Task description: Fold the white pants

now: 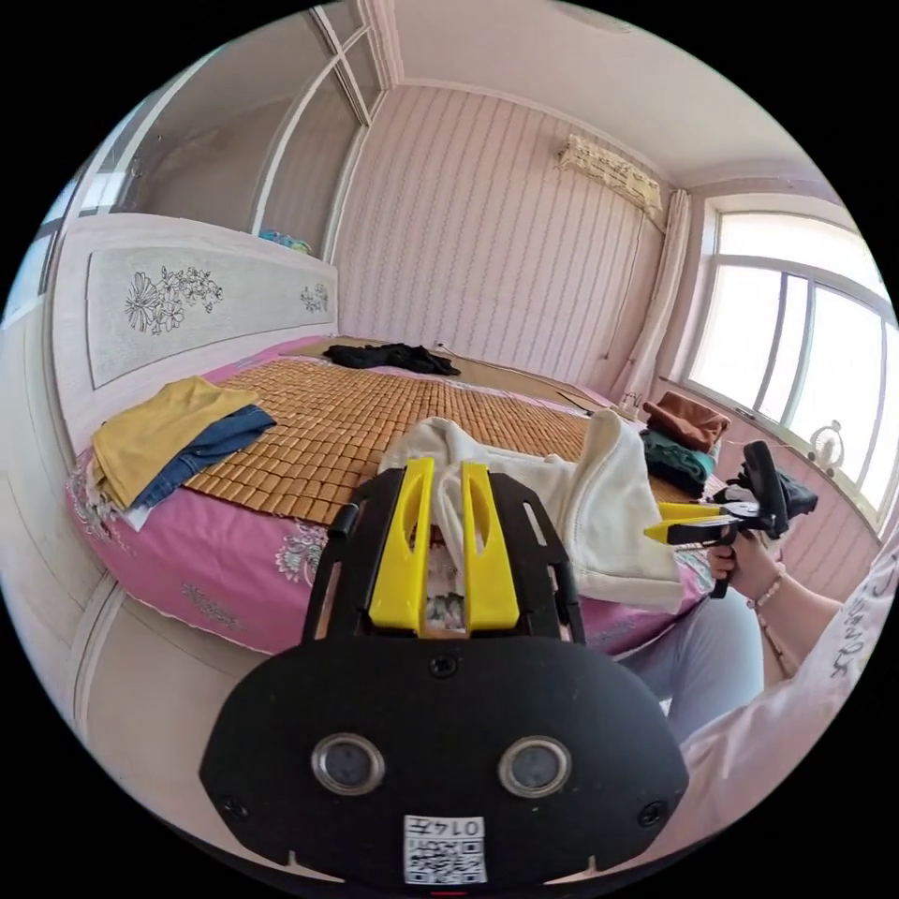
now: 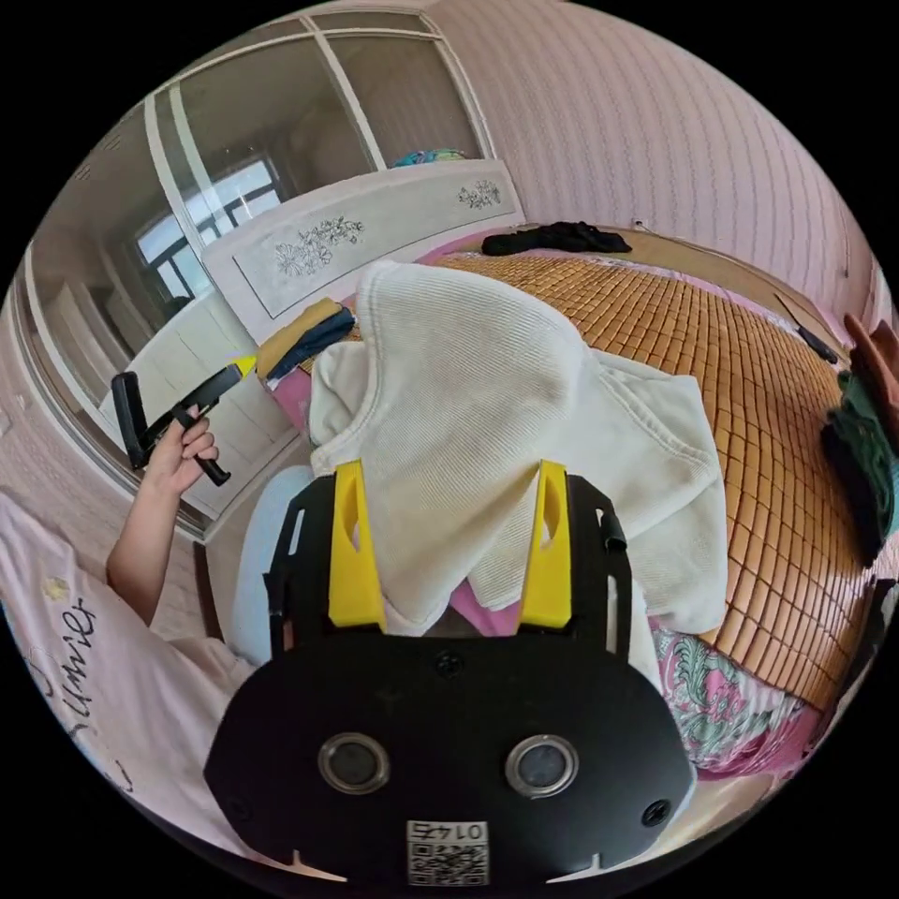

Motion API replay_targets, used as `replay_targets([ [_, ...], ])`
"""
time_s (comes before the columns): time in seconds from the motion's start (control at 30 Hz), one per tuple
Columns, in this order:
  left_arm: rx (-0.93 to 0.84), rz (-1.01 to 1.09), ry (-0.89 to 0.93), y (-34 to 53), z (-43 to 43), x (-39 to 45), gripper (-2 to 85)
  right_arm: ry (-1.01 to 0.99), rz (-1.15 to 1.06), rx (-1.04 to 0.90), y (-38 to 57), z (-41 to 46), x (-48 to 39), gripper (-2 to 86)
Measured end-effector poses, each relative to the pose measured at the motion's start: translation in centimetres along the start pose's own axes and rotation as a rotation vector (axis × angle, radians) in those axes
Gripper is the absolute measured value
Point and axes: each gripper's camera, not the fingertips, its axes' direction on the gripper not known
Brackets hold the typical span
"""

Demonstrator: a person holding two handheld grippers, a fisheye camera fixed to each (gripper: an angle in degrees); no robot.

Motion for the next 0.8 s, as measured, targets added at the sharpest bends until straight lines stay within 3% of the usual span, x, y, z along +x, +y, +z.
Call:
replay_targets([
  [0.07,-0.016,0.006,-0.037,-0.8,2.1,-0.6,8.9,0.113,-0.017,-0.078,-1.3,2.6,-0.5,24.2],
  [0.23,-0.178,-0.095,0.063,-3.7,10.9,-2.7,12.3,0.040,-0.008,-0.210,-3.1,6.8,0.3,20.7],
  [0.37,-0.257,-0.146,0.065,-2.7,14.9,-3.3,11.3,0.017,-0.070,-0.262,-4.5,6.8,-0.3,11.8],
  [0.47,-0.253,-0.222,0.120,-1.4,15.0,-4.4,11.6,-0.032,-0.038,-0.198,-4.2,5.3,0.2,8.1],
  [0.63,-0.267,-0.098,0.028,-1.0,13.3,-3.0,15.8,-0.057,0.079,0.090,-2.7,-3.9,2.8,5.2],
  [0.8,-0.283,-0.134,0.154,-1.2,13.5,-2.9,17.3,0.269,0.296,0.320,1.5,-14.6,8.4,5.5],
])
